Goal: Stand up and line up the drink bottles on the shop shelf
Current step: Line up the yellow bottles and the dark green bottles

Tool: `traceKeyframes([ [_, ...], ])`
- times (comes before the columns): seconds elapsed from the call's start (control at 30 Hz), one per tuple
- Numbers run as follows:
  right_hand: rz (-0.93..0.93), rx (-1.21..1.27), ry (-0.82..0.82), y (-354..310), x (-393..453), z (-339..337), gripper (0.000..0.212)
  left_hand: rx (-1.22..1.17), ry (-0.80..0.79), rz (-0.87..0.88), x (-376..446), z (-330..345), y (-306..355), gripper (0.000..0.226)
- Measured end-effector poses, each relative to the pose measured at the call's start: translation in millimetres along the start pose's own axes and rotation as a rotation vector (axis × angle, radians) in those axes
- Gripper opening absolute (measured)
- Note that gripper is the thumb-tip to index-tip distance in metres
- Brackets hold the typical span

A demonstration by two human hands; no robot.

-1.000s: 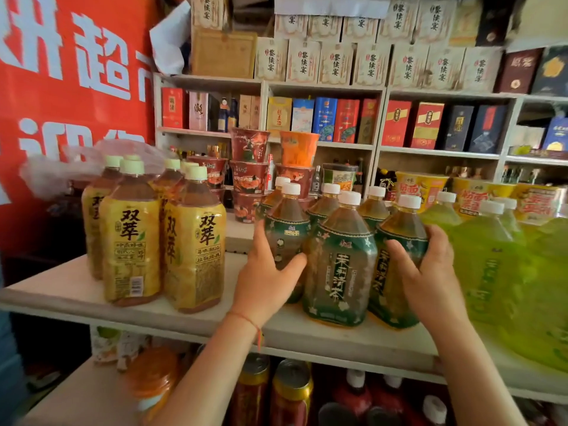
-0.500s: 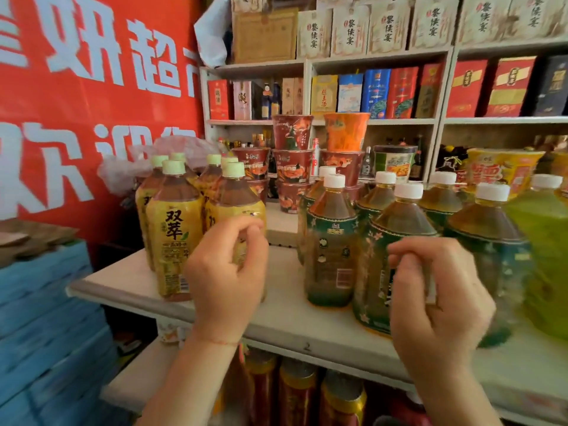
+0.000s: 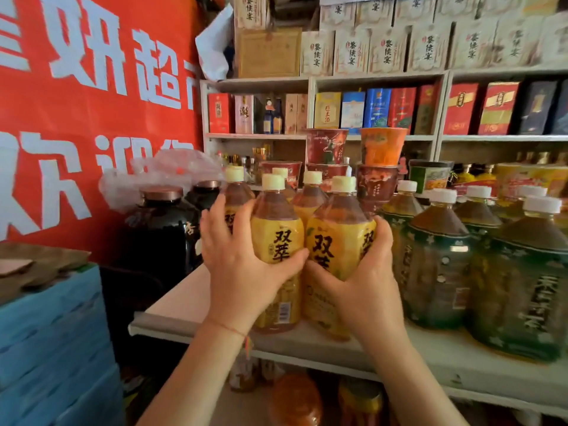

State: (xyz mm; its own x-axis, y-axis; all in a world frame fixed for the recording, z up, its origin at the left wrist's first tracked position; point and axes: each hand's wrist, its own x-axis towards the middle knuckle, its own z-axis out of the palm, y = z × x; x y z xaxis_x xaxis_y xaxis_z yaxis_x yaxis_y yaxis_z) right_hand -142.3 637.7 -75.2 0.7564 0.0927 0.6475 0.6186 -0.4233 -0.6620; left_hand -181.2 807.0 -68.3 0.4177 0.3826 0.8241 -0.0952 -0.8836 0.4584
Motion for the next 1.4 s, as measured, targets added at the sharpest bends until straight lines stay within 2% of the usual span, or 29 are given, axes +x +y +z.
traceKeyframes([
  [0.17,0.138,-0.044,0.136,-5,3,3,0.113,-0.213,-0.167,0.087,21,-12,-35,0.093],
  [0.3,0.227,-0.217,0.252,-9,-4,1,0.113,-0.430,-0.370,0.078,37,-29,-63,0.079],
  [0.37,0.065,-0.420,0.385,-12,-13,8,0.095,-0.463,-0.376,0.058,38,-32,-79,0.088],
  [0.43,-0.226,-0.466,0.548,-23,-23,19,0.067,-0.570,-0.398,-0.019,38,-35,-90,0.108],
  [0.47,-0.330,-0.410,0.543,-31,-26,26,0.061,-0.684,-0.429,-0.062,38,-35,-93,0.114],
  [0.53,-0.377,-0.260,0.368,-53,-33,43,0.066,-0.821,-0.469,-0.105,35,-35,-99,0.110],
  [0.63,-0.082,0.003,-0.055,-68,-31,66,0.115,-0.735,-0.414,-0.202,34,-35,-111,0.101],
  [0.7,0.067,0.096,-0.149,-67,-25,83,0.130,-0.687,-0.423,-0.272,39,-35,-121,0.082],
  [0.77,0.129,0.124,-0.128,-61,-21,95,0.128,-0.692,-0.488,-0.288,43,-31,-122,0.062],
  [0.9,0.136,0.062,-0.018,-61,-25,98,0.107,-0.644,-0.543,-0.228,48,-26,-114,0.076],
  [1.0,0.148,-0.032,0.109,-58,-28,93,0.108,-0.602,-0.549,-0.240,52,-21,-115,0.091],
  [1.1,0.163,-0.157,0.222,-55,-32,90,0.116,-0.547,-0.514,-0.263,54,-19,-115,0.095],
  [1.2,0.158,-0.214,0.255,-53,-32,89,0.120,-0.559,-0.471,-0.332,56,-19,-110,0.096],
  [1.33,0.137,-0.227,0.258,-52,-33,91,0.121,-0.467,-0.433,-0.315,53,-17,-105,0.093],
  [1.4,0.119,-0.223,0.263,-51,-35,91,0.121,-0.513,-0.442,-0.331,54,-24,-106,0.082],
])
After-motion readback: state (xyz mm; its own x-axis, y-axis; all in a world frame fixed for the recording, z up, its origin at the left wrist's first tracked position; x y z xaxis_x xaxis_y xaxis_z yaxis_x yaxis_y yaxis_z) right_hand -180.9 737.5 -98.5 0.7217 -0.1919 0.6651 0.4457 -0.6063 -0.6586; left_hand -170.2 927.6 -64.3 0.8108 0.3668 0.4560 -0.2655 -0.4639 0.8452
